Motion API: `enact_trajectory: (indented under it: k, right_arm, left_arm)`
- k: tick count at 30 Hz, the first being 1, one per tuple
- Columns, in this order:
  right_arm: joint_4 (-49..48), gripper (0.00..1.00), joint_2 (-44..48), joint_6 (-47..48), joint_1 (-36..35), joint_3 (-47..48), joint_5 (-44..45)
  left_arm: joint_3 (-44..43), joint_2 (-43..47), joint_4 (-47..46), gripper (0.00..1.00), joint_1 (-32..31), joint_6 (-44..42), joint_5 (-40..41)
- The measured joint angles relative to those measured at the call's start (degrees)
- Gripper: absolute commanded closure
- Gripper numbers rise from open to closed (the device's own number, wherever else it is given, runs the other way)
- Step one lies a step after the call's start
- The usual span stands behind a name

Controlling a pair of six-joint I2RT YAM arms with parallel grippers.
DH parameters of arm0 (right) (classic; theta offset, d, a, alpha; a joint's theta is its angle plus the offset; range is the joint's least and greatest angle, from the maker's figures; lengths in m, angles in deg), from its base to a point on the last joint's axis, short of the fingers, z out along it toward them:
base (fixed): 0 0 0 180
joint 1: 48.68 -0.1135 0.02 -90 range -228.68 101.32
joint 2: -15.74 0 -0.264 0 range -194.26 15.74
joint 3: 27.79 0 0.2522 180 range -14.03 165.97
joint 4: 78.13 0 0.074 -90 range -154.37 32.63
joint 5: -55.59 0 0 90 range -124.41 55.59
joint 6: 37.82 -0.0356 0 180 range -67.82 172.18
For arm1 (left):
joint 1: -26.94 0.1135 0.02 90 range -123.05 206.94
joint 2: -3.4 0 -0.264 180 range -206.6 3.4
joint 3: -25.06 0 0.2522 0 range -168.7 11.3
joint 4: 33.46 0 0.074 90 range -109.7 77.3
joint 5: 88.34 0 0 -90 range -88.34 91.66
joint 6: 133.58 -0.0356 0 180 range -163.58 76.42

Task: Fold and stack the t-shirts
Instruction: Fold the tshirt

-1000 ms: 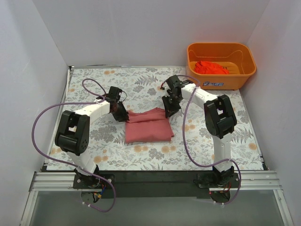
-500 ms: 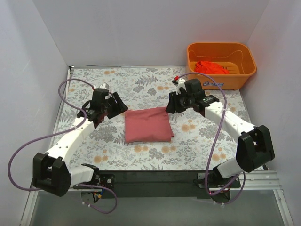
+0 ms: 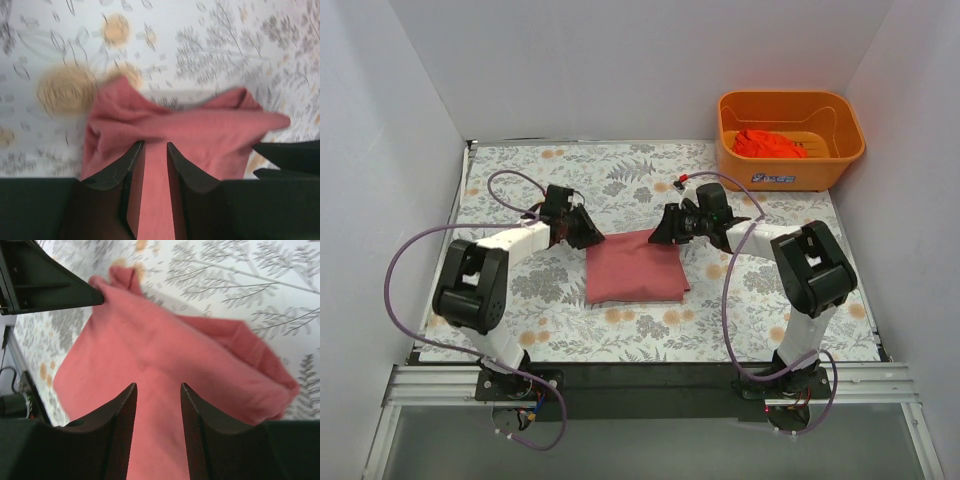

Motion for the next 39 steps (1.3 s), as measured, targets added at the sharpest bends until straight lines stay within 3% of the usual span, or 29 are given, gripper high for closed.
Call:
enact_trajectory:
  k: [4,8,11,12,17,21,27,33,39]
  right_arm:
    - [-6.62,0.54,-5.35,-3.96,1.68,-0.24,3.21]
    - [-11.13,0.53,-8.13,-7.06,3.48,-1.14,4.98]
    - [-12.63,0.52,-7.85,-8.17,4.2,-1.51,4.63]
    - [-13.09,0.52,-7.28,-8.35,4.24,-1.95,4.48]
    - [-13.46,0.5,1.05,-9.88,4.22,-5.88,0.81]
    - [-15.67,0.5,7.85,-11.78,4.13,-8.17,-7.08]
    - [-20.96,0.49,10.84,-16.0,2.45,-18.03,-18.4]
    - [-22.8,0.52,3.08,-17.64,2.75,-26.43,-21.97]
    - [-25.51,0.53,0.33,-19.12,6.19,-30.32,-23.91]
  left_arm:
    - [-3.63,-9.01,-2.99,0.78,2.08,1.79,-0.68]
    - [-5.14,-11.02,-5.03,0.7,3.17,2.91,-2.64]
    - [-5.14,-10.51,-5.55,0.53,3.21,2.95,-3.06]
    - [-5.14,-9.92,-5.38,0.42,3.1,2.73,-3.04]
    - [-4.26,-2.69,-1.92,0.31,3.02,1.05,-2.6]
    - [-1.51,9.9,0.9,0.37,1.84,-0.22,-2.78]
    - [11.1,25.2,0.59,0.64,-2.69,1.62,-6.51]
    - [27.5,21.42,0.04,0.77,-3.54,5.92,-8.55]
    - [29.03,22.88,0.68,0.77,-3.23,9.62,-8.07]
